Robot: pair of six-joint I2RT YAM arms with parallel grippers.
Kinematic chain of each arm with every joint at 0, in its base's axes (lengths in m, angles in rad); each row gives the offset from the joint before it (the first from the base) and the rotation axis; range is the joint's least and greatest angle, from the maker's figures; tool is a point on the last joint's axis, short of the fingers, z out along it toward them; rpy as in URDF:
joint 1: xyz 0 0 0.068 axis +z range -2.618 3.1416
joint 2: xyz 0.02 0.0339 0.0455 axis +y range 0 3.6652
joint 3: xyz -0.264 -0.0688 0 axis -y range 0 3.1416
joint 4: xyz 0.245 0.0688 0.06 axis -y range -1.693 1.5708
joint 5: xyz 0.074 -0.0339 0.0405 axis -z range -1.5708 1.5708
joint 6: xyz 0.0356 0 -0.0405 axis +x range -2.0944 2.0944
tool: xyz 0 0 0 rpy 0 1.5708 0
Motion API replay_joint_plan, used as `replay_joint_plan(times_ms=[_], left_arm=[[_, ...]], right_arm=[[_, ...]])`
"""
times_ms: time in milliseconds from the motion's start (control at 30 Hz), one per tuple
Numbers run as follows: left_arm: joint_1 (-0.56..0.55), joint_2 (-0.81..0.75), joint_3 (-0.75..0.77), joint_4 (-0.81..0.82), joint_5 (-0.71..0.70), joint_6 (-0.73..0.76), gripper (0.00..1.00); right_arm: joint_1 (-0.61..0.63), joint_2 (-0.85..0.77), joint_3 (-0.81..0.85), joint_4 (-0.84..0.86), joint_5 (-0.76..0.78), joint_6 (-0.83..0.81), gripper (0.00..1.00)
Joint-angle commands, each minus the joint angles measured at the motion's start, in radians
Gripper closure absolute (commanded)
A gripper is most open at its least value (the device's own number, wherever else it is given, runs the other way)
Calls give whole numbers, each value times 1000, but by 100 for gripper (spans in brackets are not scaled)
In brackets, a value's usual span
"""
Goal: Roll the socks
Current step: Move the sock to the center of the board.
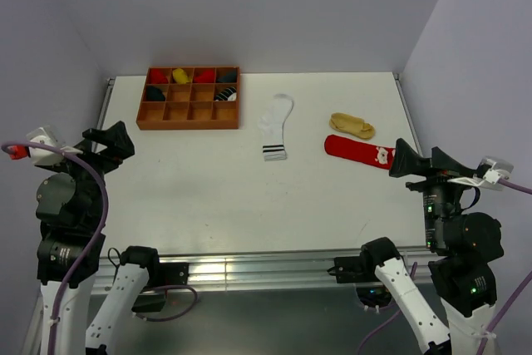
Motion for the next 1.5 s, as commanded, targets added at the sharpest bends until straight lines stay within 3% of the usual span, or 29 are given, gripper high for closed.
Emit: replay_joint_plan(times_ms=[0,300,500,600,1000,1200,1467], left_arm=[[-4,8,-18,21,33,-8,0],[-4,79,-65,20,106,-8,1],[-2,120,-150,46,159,-47,1],[-2,142,-189,72,181,-51,1],[-2,96,-337,149,132,-27,1],[-4,110,-340,152,150,-11,1],[-4,110,-345,155,138,-2,1]], right_arm=[[9,13,13,25,-1,4,0],[9,96,-19,22,-123,90,0],[9,317,-14,31,-269,160,0],[12,467,-27,117,-347,162,0],[96,1123,88,341,-433,-45,37],[159,1397,192,366,-444,-129,44],[234,1629,312,360,-381,-145,48]])
